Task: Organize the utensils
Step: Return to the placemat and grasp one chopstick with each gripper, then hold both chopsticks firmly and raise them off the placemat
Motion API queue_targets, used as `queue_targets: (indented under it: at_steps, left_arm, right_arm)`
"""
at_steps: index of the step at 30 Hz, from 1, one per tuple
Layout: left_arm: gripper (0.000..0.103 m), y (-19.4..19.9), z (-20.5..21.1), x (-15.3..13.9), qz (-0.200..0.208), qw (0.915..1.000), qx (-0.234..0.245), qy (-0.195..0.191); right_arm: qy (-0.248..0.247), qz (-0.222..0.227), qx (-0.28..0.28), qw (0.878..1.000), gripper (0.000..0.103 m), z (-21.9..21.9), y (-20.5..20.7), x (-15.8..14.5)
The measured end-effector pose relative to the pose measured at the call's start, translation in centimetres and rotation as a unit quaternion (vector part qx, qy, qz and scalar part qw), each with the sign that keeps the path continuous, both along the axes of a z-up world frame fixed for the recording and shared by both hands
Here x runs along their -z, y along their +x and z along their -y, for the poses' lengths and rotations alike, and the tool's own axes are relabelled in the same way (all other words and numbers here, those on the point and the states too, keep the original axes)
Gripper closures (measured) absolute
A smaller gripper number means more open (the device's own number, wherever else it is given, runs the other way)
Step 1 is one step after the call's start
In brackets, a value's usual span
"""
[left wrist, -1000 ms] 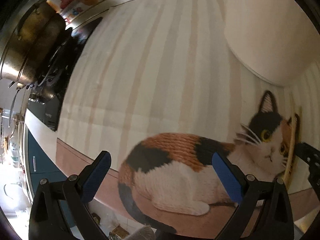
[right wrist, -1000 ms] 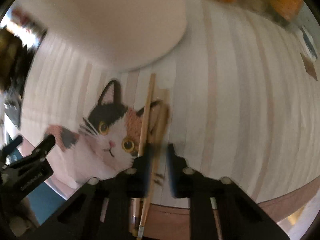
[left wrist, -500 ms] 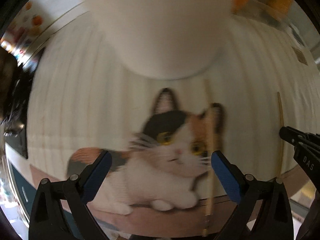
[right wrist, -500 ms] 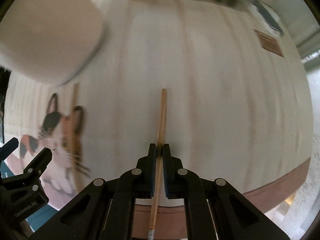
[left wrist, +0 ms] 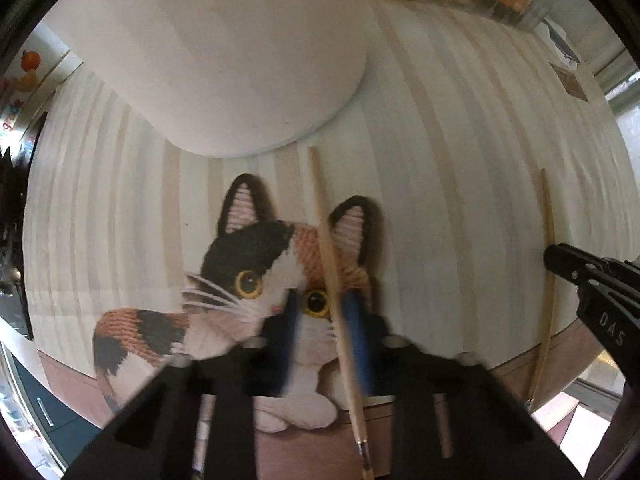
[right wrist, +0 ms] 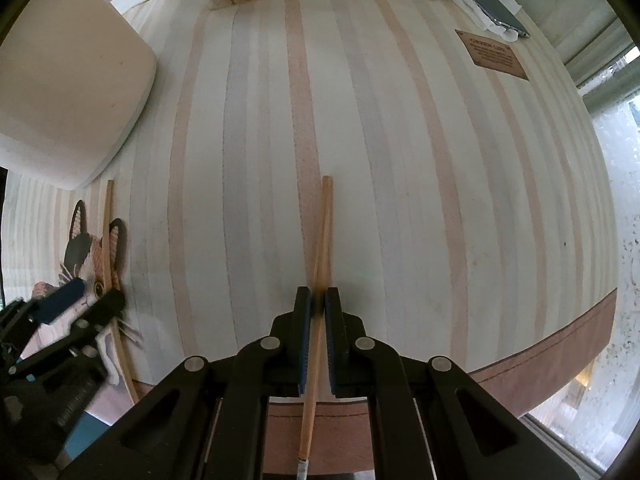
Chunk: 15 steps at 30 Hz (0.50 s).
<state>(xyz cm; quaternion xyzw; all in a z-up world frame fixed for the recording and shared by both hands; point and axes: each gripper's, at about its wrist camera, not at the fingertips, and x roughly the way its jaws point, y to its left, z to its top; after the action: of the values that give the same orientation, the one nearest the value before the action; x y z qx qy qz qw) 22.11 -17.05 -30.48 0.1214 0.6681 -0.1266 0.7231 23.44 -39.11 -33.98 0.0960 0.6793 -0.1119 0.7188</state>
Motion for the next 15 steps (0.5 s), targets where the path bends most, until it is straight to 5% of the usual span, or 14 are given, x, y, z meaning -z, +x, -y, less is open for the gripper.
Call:
queue_targets:
  at_steps: [6, 15]
  left_arm:
    - [0.098, 0.3, -3.0, 0.0, 0.002, 0.9995, -0.022, 0.023]
    - [0.098, -0.2, -7.5, -0.4, -0.005, 0.9976, -0.064, 0.023]
  right_arm:
    - [-0.012, -0.004, -0.008, 1.000, 0.094, -3.2, 1.1, 0.4]
    - [0.051, 0.003, -0.046, 0.998, 0.096, -9.7, 2.5, 0.8]
